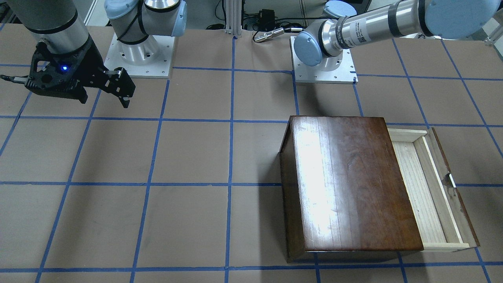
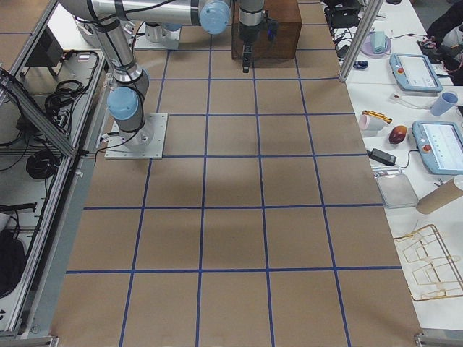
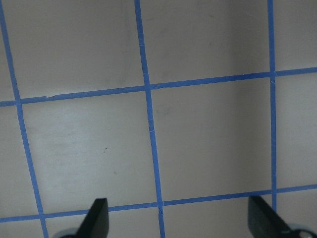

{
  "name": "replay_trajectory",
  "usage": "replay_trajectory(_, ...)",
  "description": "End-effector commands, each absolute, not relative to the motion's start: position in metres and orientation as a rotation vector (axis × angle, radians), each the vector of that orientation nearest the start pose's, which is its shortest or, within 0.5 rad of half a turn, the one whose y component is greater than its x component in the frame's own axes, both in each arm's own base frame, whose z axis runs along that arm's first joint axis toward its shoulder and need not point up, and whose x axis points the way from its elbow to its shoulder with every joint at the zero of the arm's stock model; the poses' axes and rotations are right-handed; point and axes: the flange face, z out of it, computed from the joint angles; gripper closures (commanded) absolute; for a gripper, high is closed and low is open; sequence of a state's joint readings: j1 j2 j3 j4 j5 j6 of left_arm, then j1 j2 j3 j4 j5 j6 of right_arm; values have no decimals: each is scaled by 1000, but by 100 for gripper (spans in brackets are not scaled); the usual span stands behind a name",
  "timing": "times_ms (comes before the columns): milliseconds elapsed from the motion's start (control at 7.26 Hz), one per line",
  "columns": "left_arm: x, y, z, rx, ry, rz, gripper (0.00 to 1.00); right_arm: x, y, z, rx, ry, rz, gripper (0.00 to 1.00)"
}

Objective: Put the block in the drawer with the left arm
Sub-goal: 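Lower the left gripper over the yellow cube and grasp it, then lift the yellow cube and carry it over the open drawer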

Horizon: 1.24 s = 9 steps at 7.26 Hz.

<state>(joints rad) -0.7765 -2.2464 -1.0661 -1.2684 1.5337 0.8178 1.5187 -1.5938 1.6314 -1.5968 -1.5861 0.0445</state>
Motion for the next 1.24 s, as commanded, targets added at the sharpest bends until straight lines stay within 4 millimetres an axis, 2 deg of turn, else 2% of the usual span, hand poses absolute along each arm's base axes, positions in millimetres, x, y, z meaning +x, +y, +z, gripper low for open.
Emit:
replay_trajectory(0,360,-642,413,57,3107,-139,100,107,-487,472,152,3153,17,0)
replay_trajectory(138,314,-644,437,-3,3139,-95,100,107,-487,472,152,3152,17,0)
replay_trajectory(276,271,-648,450,-76,3156,-72,100,107,-487,472,152,3152,17,0)
replay_trajectory(413,237,-653,454,-24,3168,-51,100,106,-487,472,155,3152,17,0)
replay_trajectory(689,160,-661,437,-93,3204,43,100,107,-487,472,152,3152,17,0)
replay_trajectory(827,136,-662,418,-46,3220,93,100,107,-487,472,152,3152,19,0)
replay_trajectory(964,127,-661,399,-5,3227,136,100,107,-487,472,152,3152,19,0)
replay_trajectory(1102,127,-658,391,-2,3225,158,100,107,-487,472,152,3152,17,0)
